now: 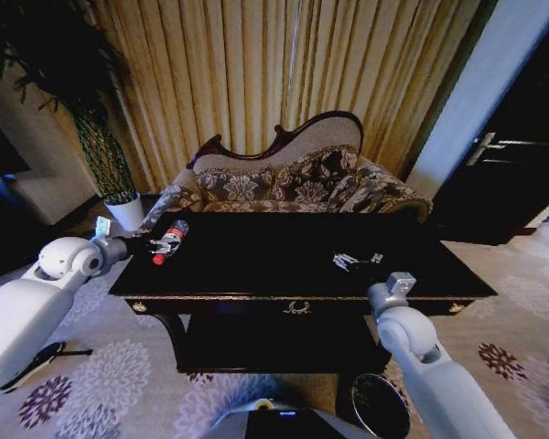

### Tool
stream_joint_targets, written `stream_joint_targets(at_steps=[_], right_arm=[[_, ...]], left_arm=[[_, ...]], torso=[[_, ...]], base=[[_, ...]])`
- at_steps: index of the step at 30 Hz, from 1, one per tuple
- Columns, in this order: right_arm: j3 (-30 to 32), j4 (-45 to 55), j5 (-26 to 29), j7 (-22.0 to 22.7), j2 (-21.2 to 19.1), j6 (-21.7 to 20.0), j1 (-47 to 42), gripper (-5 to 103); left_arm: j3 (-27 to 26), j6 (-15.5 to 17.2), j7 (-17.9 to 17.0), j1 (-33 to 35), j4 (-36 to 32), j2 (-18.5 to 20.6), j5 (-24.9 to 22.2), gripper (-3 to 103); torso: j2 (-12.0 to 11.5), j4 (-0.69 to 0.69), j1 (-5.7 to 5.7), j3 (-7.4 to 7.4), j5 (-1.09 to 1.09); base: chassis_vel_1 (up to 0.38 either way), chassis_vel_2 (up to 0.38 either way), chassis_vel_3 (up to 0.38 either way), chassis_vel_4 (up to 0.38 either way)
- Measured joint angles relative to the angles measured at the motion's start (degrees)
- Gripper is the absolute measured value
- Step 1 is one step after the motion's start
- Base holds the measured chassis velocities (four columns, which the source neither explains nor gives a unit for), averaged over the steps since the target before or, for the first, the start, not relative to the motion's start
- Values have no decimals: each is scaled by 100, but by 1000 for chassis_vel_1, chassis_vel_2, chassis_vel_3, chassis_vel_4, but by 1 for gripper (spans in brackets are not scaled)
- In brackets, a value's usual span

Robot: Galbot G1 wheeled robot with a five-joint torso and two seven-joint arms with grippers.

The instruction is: Move to the front of the table and place the trash on the table into the trash bin.

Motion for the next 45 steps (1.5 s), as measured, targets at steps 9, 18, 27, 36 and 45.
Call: stream_joint_targets(at_steps=[9, 18, 27, 36, 45], right_arm=[[11, -27, -9, -1, -23, 33, -5, 100], [-27, -61, -36, -1, -28, 50, -13, 100], [-15, -63, -27, -1, -63, 112, -19, 100], [52, -63, -26, -1, -74, 149, -24, 100], [73, -85, -37, 2, -56, 208, -48, 100]], left_arm=[[31, -6, -40, -18, 103, -29, -34, 100], [-81, -23, -44, 91, 134, -26, -46, 100], [-94, -27, -43, 95, 192, -44, -93, 86], [-104, -39, 27, 76, 182, -71, -298, 49], [-253, -211, 85, 231, 123, -71, -251, 30]], torso=[[0, 0, 0, -1, 0], [1, 0, 0, -1, 0], [1, 0, 0, -1, 0], [1, 0, 0, -1, 0], [1, 0, 0, 0, 0]], base=[[0, 0, 0, 0], [0, 0, 0, 0], [0, 0, 0, 0], [0, 0, 0, 0], [0, 0, 0, 0]])
